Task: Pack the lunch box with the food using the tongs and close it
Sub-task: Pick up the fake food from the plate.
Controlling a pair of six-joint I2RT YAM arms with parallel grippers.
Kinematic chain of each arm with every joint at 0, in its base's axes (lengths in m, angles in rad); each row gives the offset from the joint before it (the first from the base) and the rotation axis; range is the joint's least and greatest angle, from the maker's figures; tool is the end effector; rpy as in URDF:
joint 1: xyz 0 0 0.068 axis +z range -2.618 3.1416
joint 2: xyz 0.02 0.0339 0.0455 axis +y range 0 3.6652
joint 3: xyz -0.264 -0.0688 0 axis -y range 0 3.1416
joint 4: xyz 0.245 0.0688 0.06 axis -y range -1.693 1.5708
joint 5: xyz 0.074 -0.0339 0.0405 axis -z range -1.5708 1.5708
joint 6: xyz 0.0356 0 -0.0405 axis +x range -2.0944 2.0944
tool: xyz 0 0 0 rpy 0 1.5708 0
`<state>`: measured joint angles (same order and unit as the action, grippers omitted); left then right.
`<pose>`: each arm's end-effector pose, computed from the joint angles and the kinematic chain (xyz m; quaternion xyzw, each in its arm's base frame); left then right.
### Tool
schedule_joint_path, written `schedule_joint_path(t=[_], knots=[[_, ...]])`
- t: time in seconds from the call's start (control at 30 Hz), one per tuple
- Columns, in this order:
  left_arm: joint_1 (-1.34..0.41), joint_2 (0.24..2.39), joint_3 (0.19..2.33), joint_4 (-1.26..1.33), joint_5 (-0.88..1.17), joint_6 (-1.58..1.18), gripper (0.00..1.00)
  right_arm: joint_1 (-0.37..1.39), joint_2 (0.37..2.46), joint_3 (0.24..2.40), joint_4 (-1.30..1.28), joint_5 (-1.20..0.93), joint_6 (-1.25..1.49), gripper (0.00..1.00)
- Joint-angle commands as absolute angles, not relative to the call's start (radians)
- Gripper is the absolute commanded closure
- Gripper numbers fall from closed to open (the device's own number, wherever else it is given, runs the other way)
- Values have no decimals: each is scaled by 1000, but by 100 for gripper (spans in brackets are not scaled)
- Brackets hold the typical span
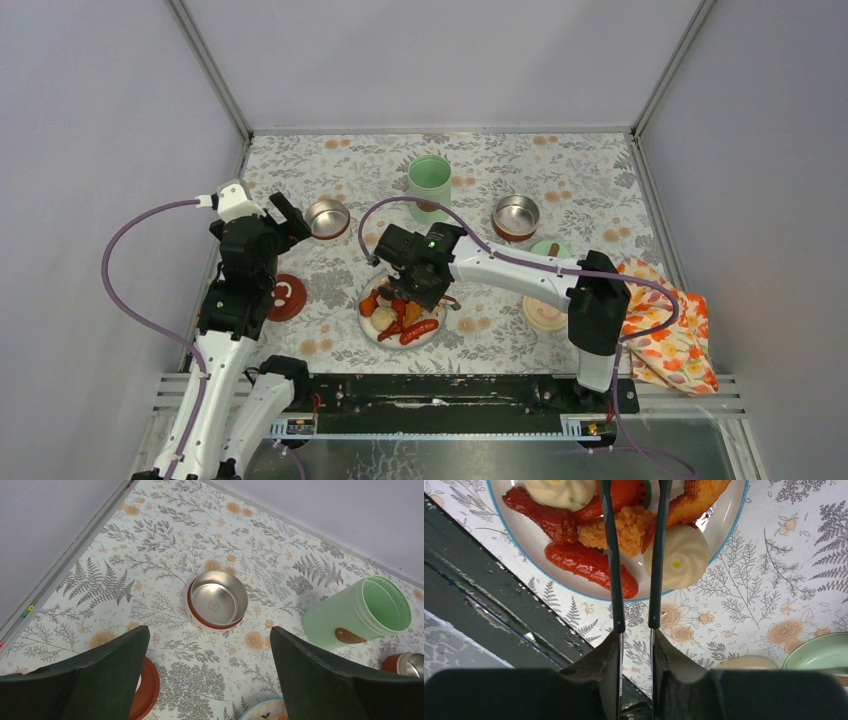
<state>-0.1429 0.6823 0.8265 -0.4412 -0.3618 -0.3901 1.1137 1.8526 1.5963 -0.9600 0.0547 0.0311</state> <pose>0.1518 -0.0091 0.3432 -0.2037 0.7716 -0.0145 0.6024 0.1711 0.3434 0.2603 -0.5029 0.8458 0.0728 0.1627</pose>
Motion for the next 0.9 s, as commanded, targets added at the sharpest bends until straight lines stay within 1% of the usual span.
schedule_joint_path(t=[0.0,0.17,0.3,0.57,0.63,0.87], knots=[[-133,670,818,-383,-344,-393,2,1120,1775,1646,-967,9,15,92],[-133,669,815,-378,-329,-393,2,1120,1744,1640,-961,-50,30,95],[-133,670,813,-377,-315,-393,2,1120,1703,1606,-930,-73,61,96],[-133,676,811,-374,-290,-393,1,1113,1634,1563,-932,-6,102,98],[-133,675,810,-374,-288,-393,2,1102,1613,1555,-939,41,111,98],[-133,675,809,-371,-278,-394,2,963,1507,1493,-953,73,127,99]])
